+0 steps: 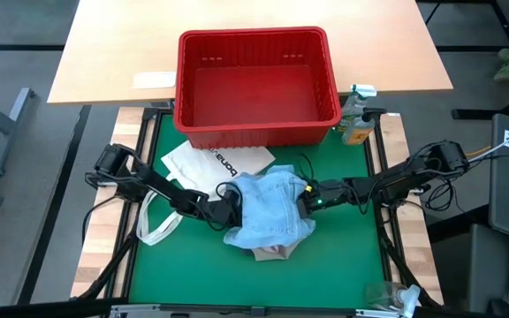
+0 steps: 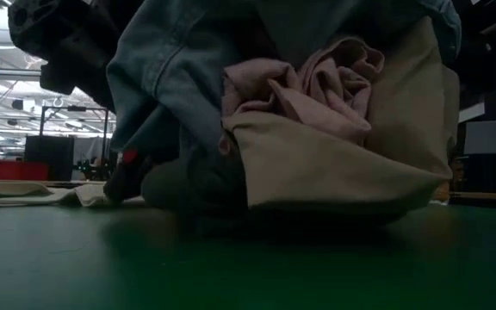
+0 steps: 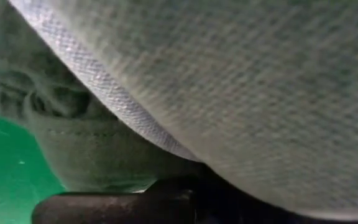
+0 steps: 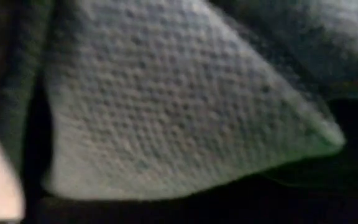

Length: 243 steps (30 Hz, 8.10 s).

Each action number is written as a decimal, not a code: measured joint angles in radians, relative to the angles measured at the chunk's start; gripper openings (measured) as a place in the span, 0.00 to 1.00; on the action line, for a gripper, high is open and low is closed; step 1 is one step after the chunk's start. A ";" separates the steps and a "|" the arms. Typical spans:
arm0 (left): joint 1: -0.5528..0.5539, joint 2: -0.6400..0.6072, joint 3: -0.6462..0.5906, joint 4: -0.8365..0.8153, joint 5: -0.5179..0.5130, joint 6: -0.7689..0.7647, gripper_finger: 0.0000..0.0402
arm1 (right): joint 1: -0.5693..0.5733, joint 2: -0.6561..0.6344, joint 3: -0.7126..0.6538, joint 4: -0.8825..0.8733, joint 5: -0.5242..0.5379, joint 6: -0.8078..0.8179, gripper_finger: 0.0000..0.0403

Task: Fold laundry
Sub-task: Put the stacked clothing into the red laundry bin

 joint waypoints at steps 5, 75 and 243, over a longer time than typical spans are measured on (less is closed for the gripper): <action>0.003 -0.050 0.000 -0.025 -0.001 0.017 0.04 | 0.000 0.000 0.000 0.039 0.003 0.006 0.04; 0.351 -0.592 0.005 -0.208 0.086 0.198 0.03 | -0.257 -0.003 0.369 0.162 0.051 -0.151 0.04; 1.269 -0.164 0.324 -0.120 0.293 1.113 0.30 | -1.054 0.414 1.405 -1.331 -0.159 -1.102 0.31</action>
